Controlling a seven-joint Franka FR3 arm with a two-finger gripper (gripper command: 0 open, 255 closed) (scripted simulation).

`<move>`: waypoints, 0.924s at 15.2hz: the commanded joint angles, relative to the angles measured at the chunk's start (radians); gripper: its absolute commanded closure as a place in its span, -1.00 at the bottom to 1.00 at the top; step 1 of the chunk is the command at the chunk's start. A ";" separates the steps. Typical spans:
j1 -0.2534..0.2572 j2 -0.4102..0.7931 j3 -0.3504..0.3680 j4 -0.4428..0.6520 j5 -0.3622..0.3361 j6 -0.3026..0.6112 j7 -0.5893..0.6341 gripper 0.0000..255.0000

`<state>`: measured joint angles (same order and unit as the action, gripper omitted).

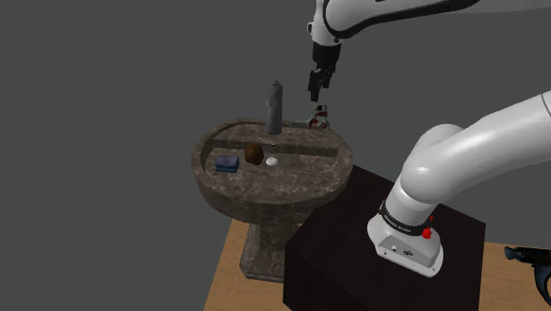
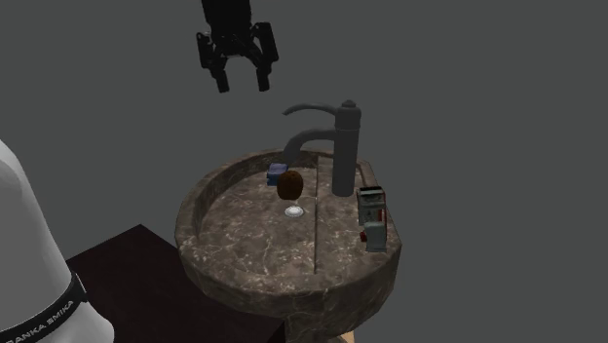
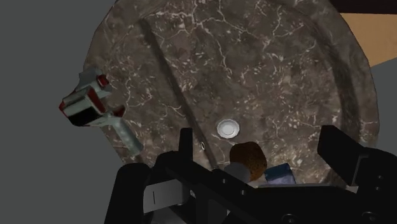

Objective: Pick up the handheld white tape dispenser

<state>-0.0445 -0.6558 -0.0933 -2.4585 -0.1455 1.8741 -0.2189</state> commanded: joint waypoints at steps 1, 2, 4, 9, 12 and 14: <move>-0.005 0.041 -0.030 -0.019 -0.014 0.072 -0.037 -1.00; -0.008 0.063 -0.047 -0.027 -0.021 0.107 -0.057 -1.00; -0.013 0.113 -0.080 -0.036 -0.032 0.178 -0.096 -1.00; -0.018 0.265 -0.162 -0.032 -0.038 0.351 -0.202 -1.00; -0.014 0.371 -0.210 -0.009 -0.020 0.448 -0.275 -1.00; -0.009 0.447 -0.239 0.014 0.006 0.509 -0.331 -1.00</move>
<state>-0.0529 -0.2475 -0.3122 -2.4505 -0.1502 2.3448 -0.5136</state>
